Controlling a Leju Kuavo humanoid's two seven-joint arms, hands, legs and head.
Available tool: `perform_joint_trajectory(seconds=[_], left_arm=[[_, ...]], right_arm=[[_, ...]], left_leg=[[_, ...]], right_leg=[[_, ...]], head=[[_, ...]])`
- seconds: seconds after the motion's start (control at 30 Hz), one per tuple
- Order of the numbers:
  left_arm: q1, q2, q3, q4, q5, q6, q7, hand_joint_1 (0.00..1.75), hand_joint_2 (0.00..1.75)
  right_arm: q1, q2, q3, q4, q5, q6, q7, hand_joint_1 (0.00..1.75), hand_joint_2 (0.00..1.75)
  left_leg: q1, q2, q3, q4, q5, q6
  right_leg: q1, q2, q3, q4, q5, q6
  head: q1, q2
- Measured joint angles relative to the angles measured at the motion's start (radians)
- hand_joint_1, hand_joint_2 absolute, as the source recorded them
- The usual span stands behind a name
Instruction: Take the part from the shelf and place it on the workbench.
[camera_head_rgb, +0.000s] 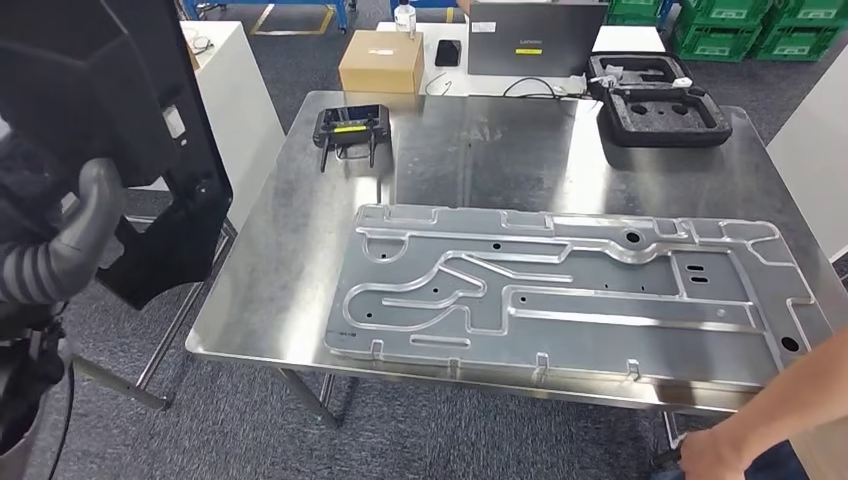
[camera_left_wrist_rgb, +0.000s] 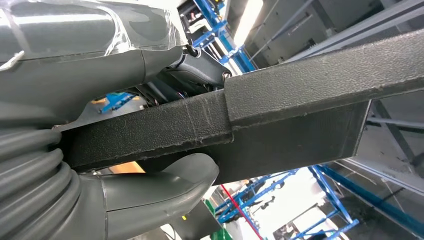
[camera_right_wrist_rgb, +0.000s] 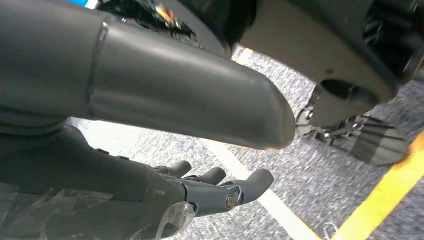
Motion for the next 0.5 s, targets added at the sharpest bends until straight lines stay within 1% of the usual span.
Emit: perform_joint_trajectory(seconds=[0.03,0.07,0.1,0.13,0.17,0.2,0.23,0.27,0.3,0.33,0.37,0.4,0.43,0.47,0.5], left_arm=[[-0.002,-0.001,-0.004,0.0,0.0,-0.002,0.0,1.75,1.75],[-0.004,-0.002,-0.007,0.0,0.0,-0.004,0.0,1.75,1.75],[-0.006,-0.003,-0.01,0.001,0.0,-0.007,0.0,1.75,1.75],[-0.009,-0.003,-0.013,0.001,0.001,-0.01,-0.001,1.75,1.75],[-0.012,-0.005,-0.016,0.002,-0.001,-0.014,-0.002,1.75,1.75],[-0.016,-0.007,-0.018,0.002,-0.009,-0.021,0.001,1.75,1.75],[-0.022,-0.01,-0.023,0.003,-0.024,-0.029,0.008,1.75,1.75],[-0.028,-0.013,-0.029,0.005,-0.051,-0.036,0.019,1.75,1.75],[-0.034,-0.017,-0.037,0.007,-0.094,-0.042,0.035,1.75,1.75],[-0.04,-0.022,-0.048,0.01,-0.154,-0.045,0.055,1.75,1.75],[-0.046,-0.03,-0.06,0.015,-0.227,-0.05,0.076,1.75,1.75],[-0.051,-0.039,-0.074,0.02,-0.312,-0.063,0.099,1.75,1.75],[-0.059,-0.049,-0.091,0.027,-0.403,-0.088,0.125,1.75,1.75],[-0.068,-0.06,-0.111,0.035,-0.493,-0.125,0.155,1.75,1.75],[-0.081,-0.072,-0.134,0.047,-0.581,-0.171,0.187,1.75,1.75]], right_arm=[[0.001,0.003,0.0,0.0,0.0,0.001,0.0,0.0,0.0],[0.001,0.005,0.0,0.0,0.0,0.002,-0.001,0.0,0.0],[0.0,0.007,0.0,0.0,0.0,0.003,-0.001,0.0,0.0],[0.0,0.008,0.0,0.0,-0.001,0.005,-0.001,0.0,0.0],[-0.002,0.009,0.0,0.0,-0.001,0.006,-0.001,0.0,0.0],[-0.003,0.01,0.0,0.0,-0.001,0.007,-0.002,0.0,0.0],[-0.002,0.011,0.0,0.0,-0.001,0.007,-0.003,0.0,0.0],[-0.002,0.012,0.0,0.0,-0.001,0.005,-0.005,0.0,0.0],[-0.002,0.014,0.0,0.0,-0.002,0.002,-0.006,0.0,0.0],[-0.002,0.015,0.0,0.0,-0.001,-0.001,-0.007,0.0,0.0],[-0.002,0.017,0.0,0.0,-0.001,-0.003,-0.008,0.0,0.0],[-0.002,0.02,0.0,0.0,0.0,-0.005,-0.009,0.0,0.0],[-0.003,0.023,0.0,0.0,0.0,-0.006,-0.01,0.0,0.0],[-0.003,0.026,0.0,0.0,0.001,-0.006,-0.011,0.0,0.0],[-0.003,0.03,0.001,0.0,0.004,-0.007,-0.012,0.0,0.0]], left_leg=[[-0.003,0.003,0.018,-0.078,0.061,0.008],[-0.009,0.004,0.035,-0.146,0.113,0.016],[-0.014,0.005,0.047,-0.193,0.149,0.024],[-0.018,0.005,0.055,-0.221,0.166,0.029],[-0.021,0.002,0.061,-0.23,0.163,0.034],[-0.018,0.0,0.073,-0.236,0.162,0.039],[-0.016,-0.002,0.086,-0.242,0.163,0.046],[-0.014,-0.003,0.098,-0.244,0.163,0.053],[-0.013,-0.003,0.109,-0.246,0.163,0.059],[-0.015,-0.002,0.114,-0.246,0.159,0.065],[-0.017,-0.003,0.117,-0.246,0.154,0.068],[-0.019,-0.003,0.121,-0.246,0.148,0.07],[-0.02,-0.005,0.126,-0.246,0.142,0.07],[-0.022,-0.007,0.133,-0.246,0.135,0.069],[-0.023,-0.008,0.142,-0.245,0.127,0.068]], right_leg=[[0.0,0.0,0.014,-0.002,-0.009,0.003],[0.001,0.002,0.025,-0.005,-0.018,0.007],[0.002,0.003,0.036,-0.011,-0.026,0.012],[0.003,0.004,0.045,-0.015,-0.028,0.019],[0.004,0.004,0.054,-0.019,-0.027,0.026],[0.004,0.003,0.06,-0.018,-0.028,0.032],[0.005,0.001,0.059,-0.002,-0.028,0.036],[0.005,0.0,0.043,0.033,-0.037,0.038],[0.006,-0.001,0.011,0.089,-0.054,0.038],[0.007,-0.001,-0.035,0.161,-0.078,0.038],[0.007,-0.001,-0.086,0.23,-0.108,0.038],[0.008,-0.001,-0.13,0.279,-0.134,0.04],[0.008,-0.001,-0.159,0.296,-0.146,0.041],[0.008,-0.001,-0.168,0.274,-0.131,0.041],[0.008,-0.001,-0.159,0.218,-0.09,0.039]], head=[[0.0,0.0],[0.0,0.0],[0.0,0.0],[-0.001,0.0],[-0.001,0.0],[-0.001,0.0],[0.0,0.0],[0.0,0.0],[0.001,0.0],[0.002,0.0],[0.002,0.0],[0.003,0.0],[0.003,0.0],[0.003,0.0],[0.004,0.0]])
